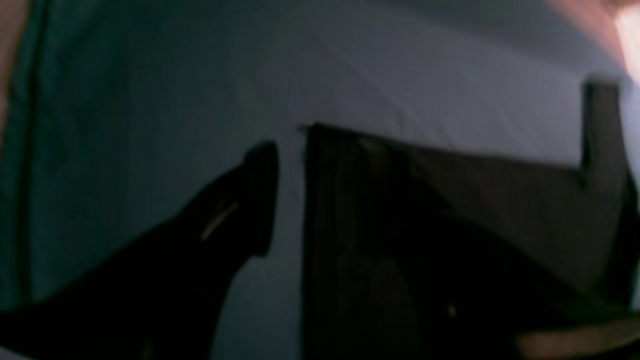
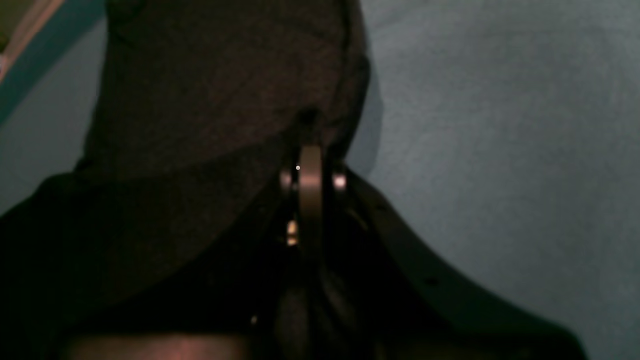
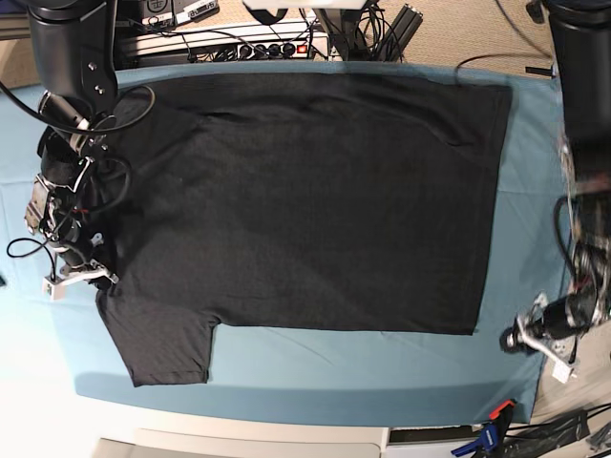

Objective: Fold the T-shirt properly
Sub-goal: 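Move the left gripper to the opposite side seam near the hem and grasp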

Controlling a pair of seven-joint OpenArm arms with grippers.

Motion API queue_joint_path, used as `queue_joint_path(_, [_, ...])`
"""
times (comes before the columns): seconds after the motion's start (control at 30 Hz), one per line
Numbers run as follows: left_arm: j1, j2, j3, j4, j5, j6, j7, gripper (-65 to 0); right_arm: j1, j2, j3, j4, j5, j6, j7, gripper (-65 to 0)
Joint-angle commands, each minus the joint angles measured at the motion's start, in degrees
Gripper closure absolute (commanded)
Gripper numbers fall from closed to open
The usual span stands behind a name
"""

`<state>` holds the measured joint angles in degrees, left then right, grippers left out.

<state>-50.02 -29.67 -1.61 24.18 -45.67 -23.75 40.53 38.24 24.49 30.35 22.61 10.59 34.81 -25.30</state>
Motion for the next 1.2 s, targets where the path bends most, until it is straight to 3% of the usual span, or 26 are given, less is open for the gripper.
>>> queue_joint_path(0.0, [-3.21, 0.37, -0.07, -2.80, 0.00, 0.39, -1.57, -24.0, 1.88, 0.90, 0.09, 0.96, 0.74, 0.76, 1.33, 0.0])
queue_joint_path(0.17, [-4.09, 4.33, -0.07, -9.20, 5.64, 3.58, -5.70, -24.0, 1.90, 0.87, 0.07, 0.96, 0.74, 0.76, 1.29, 0.0])
queue_joint_path(0.3, [-2.32, 5.20, -0.09, -9.20, 7.15, 4.92, -6.29, -24.0, 1.88, 0.90, 0.09, 0.96, 0.70, 0.76, 1.27, 0.0])
queue_joint_path(0.6, [1.55, 5.40, -1.22, -9.18, 5.70, 4.04, -5.95, -24.0, 1.88, 0.90, 0.09, 0.96, 0.72, 0.76, 1.29, 0.0])
queue_joint_path(0.8, [1.57, 7.69, -6.29, -9.18, 5.62, 2.89, -5.88, -22.9, 1.88, 0.90, 0.07, 0.96, 0.72, 0.76, 1.27, 0.0])
queue_joint_path(0.9, [1.44, 8.87, -6.51, -9.18, 5.57, 1.20, -5.92, -22.9, 1.88, 0.90, 0.09, 0.98, 0.72, 0.76, 1.29, 0.0])
queue_joint_path(1.07, [1.44, 9.86, -6.51, -9.18, 5.40, 1.18, -7.17, -22.9, 1.88, 0.90, 0.07, 0.96, 0.72, 0.76, 1.33, 0.0])
queue_joint_path(1.17, [1.44, 9.66, -6.51, -8.92, 5.42, 1.18, -8.04, -19.8, 1.88, 0.90, 0.09, 0.98, 0.72, 0.76, 1.33, 0.0])
